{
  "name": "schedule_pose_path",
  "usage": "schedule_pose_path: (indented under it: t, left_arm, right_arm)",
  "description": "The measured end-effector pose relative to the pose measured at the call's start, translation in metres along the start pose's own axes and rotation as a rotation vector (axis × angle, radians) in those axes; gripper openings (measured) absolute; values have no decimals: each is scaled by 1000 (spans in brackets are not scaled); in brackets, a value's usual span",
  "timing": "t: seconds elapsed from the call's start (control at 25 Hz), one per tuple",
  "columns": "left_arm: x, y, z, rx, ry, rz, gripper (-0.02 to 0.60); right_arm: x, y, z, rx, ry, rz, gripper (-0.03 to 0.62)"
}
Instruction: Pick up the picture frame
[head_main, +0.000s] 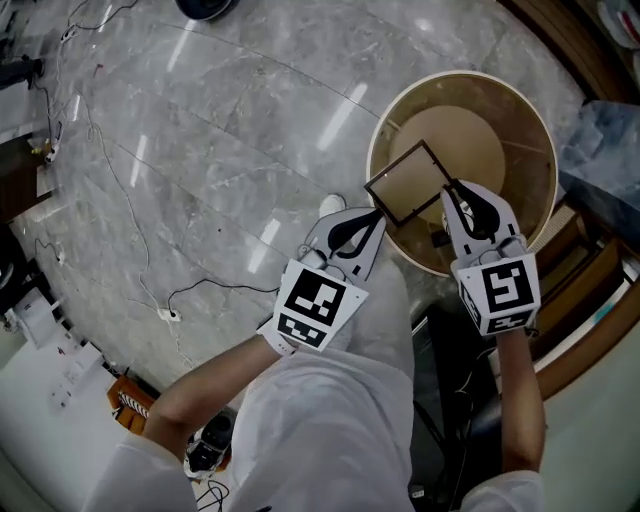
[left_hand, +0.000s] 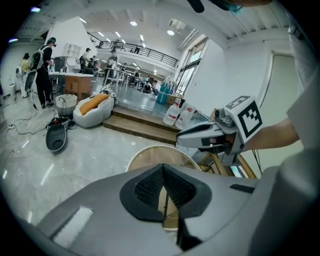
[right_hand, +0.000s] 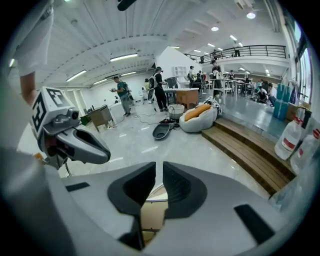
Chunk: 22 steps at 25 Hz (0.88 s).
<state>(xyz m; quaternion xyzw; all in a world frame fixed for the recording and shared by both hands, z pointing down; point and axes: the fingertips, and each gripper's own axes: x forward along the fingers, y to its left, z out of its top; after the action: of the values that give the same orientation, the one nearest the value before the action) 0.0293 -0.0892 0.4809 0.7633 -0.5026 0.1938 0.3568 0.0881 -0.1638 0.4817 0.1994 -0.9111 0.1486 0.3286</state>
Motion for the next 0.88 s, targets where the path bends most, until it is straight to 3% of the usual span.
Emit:
schedule_pose_path:
  t: [0.24, 0.36, 0.52, 0.6, 0.88]
  left_arm:
    - [45, 23, -26, -18, 22, 51, 3]
    - [64, 36, -37, -25, 32, 70, 3]
    - [93, 55, -61, -36, 46, 93, 3]
    - [109, 63, -77, -23, 58, 107, 5]
    - [167, 78, -111, -23, 115, 96, 3]
  right_arm:
    - [45, -18, -27, -95, 69, 91, 15]
    - [69, -25, -47, -126, 121, 139, 71]
    - [100, -32, -80, -134, 171, 171, 75]
    - [115, -33, -100, -137, 214, 197, 118]
    - [157, -59, -155, -151, 322, 198, 120]
